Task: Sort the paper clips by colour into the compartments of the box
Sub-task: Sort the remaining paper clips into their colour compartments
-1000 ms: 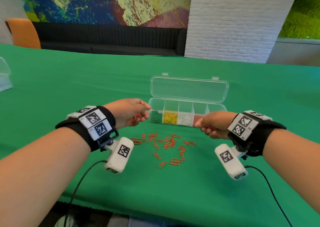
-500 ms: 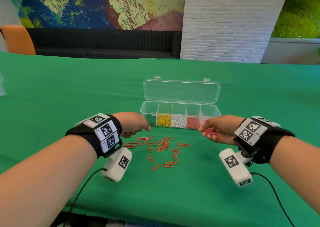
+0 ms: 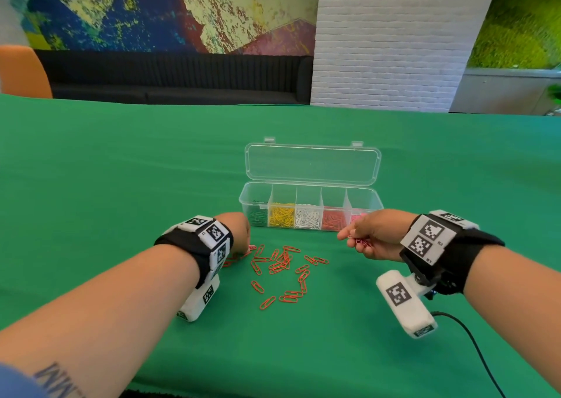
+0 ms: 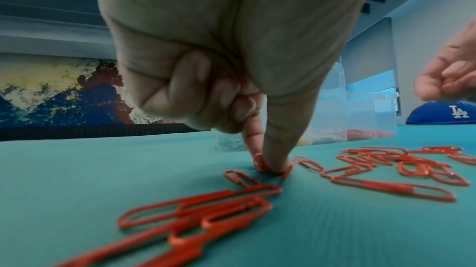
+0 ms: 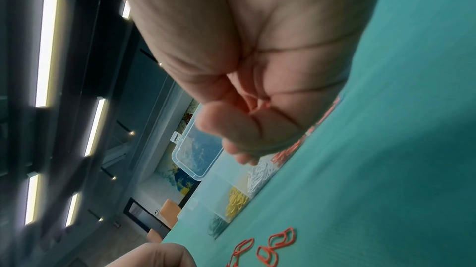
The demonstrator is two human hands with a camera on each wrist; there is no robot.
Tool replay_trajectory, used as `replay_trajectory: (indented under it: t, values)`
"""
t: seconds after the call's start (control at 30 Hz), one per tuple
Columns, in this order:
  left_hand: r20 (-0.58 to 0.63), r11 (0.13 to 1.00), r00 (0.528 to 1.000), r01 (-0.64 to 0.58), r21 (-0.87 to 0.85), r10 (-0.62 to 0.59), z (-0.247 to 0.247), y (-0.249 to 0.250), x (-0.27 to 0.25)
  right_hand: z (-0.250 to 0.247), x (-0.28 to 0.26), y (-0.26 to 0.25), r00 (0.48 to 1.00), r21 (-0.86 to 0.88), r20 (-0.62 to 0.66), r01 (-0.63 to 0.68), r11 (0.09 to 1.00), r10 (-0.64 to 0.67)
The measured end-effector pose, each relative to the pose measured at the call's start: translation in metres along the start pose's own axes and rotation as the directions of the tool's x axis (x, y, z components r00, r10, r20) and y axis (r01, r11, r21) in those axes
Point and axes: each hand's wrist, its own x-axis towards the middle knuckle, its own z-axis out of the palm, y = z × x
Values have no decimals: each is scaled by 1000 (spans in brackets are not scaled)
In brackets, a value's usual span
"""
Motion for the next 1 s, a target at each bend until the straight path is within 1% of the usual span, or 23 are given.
replay_trajectory:
  t: [0.1, 0.17, 0.27, 0.33, 0.37, 0.43, 0.47, 0.53, 0.63, 0.77, 0.87, 1.0]
  values:
    - [2, 1000, 1000, -8, -12, 8, 1, -1, 2, -3, 0, 2, 1000, -10, -16, -6, 1000, 6]
    - [11, 998, 1000, -17, -57, 18, -2, -4, -1, -3, 1, 4, 1000, -24, -19, -12, 1000, 12]
    - [-26, 979, 999, -27, -201, 22, -10, -7, -6, -5, 0, 6, 1000, -5, -10, -17, 1000, 17]
    - [-24, 948, 1000, 0, -319, -8, -15, -4, -7, -7, -1, 6, 1000, 50, 11, -22, 999, 21]
    - [24, 903, 999, 37, -428, -30, -17, -1, -7, -8, -2, 4, 1000, 84, 22, -24, 996, 22]
    - [162, 745, 987, 126, -655, -25, -24, 10, -11, -11, -5, 0, 999, 162, 43, -21, 987, 15]
    - [193, 674, 981, 144, -725, -1, -28, 16, -13, -14, -6, -3, 999, 201, 53, -16, 979, 5]
    - [194, 590, 979, 125, -798, 55, -35, 32, -14, -21, -9, -9, 998, 274, 66, 0, 962, -19]
    - [157, 546, 977, 54, -836, 144, -43, 61, -11, -31, -11, -15, 999, 337, 36, 24, 941, -38]
    - [118, 474, 970, 2, -880, 213, -49, 94, 0, -46, -9, -20, 999, 390, -24, 45, 920, -39]
    - [133, 449, 958, 5, -894, 255, -54, 113, 9, -55, -6, -24, 998, 409, -53, 60, 911, -42]
    - [159, 372, 962, 67, -926, 224, -63, 133, 23, -65, 6, -32, 992, 448, -104, 107, 887, -68]
